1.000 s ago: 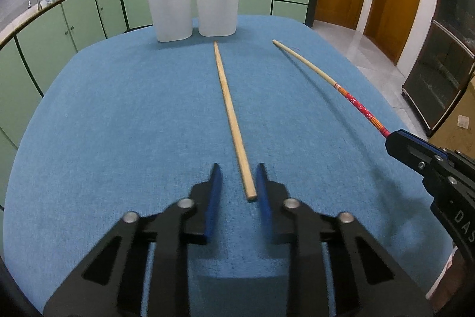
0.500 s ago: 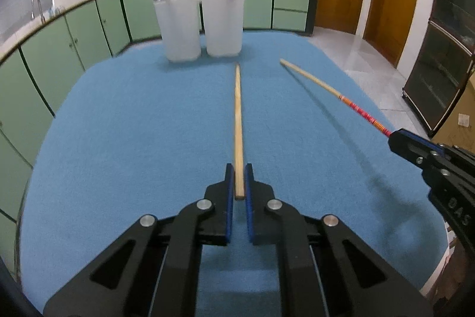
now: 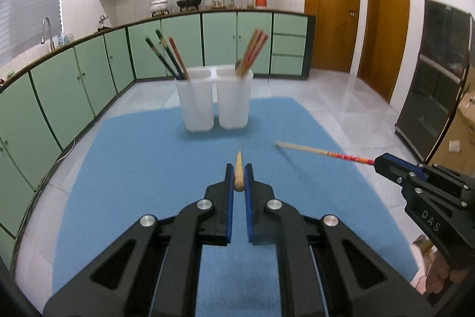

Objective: Organize utensils
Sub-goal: 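Carry both chopsticks to the white holder, drop them in, and open both tools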

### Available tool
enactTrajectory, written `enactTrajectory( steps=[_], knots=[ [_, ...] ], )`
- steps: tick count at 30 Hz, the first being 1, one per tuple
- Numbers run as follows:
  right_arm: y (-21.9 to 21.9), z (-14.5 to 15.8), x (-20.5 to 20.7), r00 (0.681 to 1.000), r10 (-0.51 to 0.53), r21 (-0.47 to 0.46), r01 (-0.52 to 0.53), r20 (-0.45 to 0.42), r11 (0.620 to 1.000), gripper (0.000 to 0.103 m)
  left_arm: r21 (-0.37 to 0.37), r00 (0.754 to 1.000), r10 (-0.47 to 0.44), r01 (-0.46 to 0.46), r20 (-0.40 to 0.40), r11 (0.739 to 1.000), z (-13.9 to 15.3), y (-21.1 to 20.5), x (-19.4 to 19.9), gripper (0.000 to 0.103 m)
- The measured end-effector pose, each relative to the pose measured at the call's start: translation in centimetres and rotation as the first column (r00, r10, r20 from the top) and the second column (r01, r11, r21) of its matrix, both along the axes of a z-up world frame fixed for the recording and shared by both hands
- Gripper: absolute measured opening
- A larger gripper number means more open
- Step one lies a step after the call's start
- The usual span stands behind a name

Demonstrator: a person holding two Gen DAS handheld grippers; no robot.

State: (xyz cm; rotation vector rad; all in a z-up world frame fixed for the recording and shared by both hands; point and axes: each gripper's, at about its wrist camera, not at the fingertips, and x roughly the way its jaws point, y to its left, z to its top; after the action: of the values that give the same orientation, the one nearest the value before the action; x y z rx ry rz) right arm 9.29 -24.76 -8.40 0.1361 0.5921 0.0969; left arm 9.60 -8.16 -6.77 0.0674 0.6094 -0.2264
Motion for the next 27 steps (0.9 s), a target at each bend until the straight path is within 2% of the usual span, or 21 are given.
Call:
enactTrajectory(
  steps=[4, 13, 27],
  knots=[
    [0.4, 2.1, 0.5, 1.000, 0.019, 0.001, -0.019, 0.024, 1.000, 0.006, -0.031, 0.999, 0.000, 0.001, 0.036, 1.000, 2.1, 0.7, 0.3, 0.006],
    [2.2, 5.7, 2.4, 0.994, 0.093, 0.001, -0.093, 0.055, 0.996, 0.006, -0.103, 0.998, 0.000, 0.007, 0.063, 0.995, 4.7, 2.5, 1.9, 0.006],
    [5.5, 10.0, 6.0, 0.970, 0.210, -0.039, -0.206, 0.123, 0.978, 0.006, -0.133, 0.989, 0.008, 0.012, 0.150, 0.991, 9.2, 4.8, 4.1, 0.006]
  ],
)
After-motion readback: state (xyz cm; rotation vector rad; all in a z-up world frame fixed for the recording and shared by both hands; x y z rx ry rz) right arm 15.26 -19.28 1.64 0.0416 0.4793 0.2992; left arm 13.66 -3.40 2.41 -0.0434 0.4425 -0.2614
